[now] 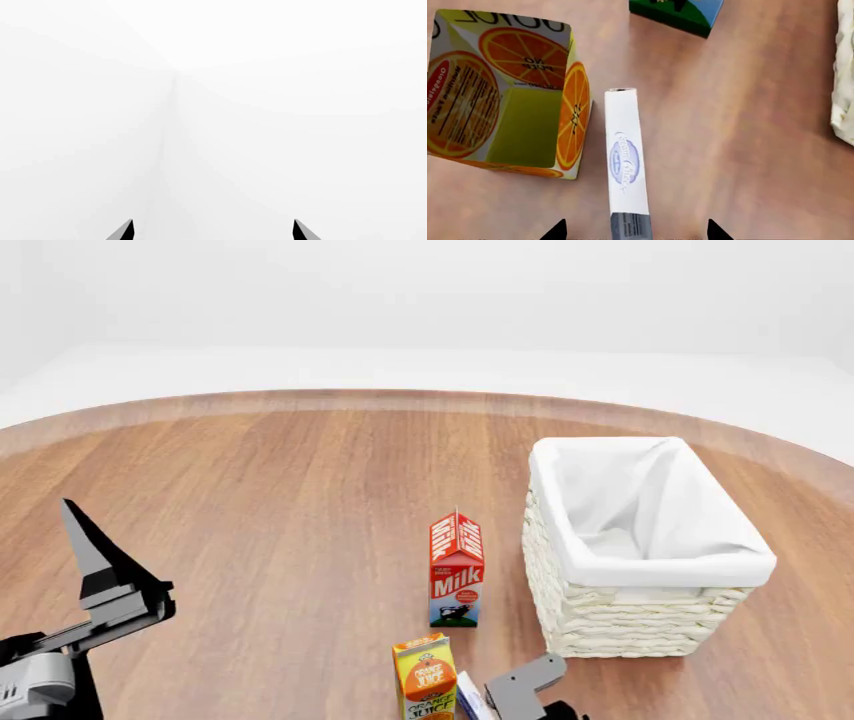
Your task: Pick up the cream cheese box and the butter, and put them in the basket.
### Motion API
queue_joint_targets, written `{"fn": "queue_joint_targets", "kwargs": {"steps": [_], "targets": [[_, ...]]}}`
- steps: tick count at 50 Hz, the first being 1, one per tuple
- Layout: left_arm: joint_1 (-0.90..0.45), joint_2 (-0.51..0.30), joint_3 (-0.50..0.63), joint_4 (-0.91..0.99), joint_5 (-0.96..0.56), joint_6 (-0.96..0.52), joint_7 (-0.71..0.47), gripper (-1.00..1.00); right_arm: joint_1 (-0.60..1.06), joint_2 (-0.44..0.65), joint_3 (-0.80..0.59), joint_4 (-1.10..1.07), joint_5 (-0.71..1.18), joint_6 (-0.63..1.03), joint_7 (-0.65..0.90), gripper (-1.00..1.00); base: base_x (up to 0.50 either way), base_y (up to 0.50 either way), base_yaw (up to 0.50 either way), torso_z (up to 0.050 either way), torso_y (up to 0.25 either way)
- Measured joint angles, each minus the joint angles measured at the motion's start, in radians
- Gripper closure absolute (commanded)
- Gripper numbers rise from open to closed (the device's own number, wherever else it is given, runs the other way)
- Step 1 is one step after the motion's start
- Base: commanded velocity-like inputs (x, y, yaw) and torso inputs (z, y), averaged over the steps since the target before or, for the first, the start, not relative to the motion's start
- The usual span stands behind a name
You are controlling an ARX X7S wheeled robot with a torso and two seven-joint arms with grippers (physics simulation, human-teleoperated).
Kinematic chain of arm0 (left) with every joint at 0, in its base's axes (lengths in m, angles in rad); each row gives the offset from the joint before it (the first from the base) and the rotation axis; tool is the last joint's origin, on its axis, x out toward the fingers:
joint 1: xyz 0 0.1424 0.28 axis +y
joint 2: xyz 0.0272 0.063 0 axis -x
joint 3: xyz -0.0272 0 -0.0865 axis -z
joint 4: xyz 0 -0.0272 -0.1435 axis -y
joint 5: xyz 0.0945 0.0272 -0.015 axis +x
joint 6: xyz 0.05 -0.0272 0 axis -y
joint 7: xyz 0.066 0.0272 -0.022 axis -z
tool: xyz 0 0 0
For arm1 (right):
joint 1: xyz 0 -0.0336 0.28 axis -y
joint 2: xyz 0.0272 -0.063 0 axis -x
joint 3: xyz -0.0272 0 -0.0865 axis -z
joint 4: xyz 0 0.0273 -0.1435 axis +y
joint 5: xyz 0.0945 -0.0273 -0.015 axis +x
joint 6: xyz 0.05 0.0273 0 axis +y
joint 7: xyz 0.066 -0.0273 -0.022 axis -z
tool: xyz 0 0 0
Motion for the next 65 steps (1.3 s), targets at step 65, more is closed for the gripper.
{"fn": "queue_joint_targets", "kwargs": {"steps": [65], "targets": [[0.004,-0.017,0.013,0.003,-0.004,-0.007,-0.018,-1.0,-0.046,0.225,0.078,-0.714,-0.022,0.097,0.335,1.0,0.0,0.0,0.0,0.0,0.0]]}}
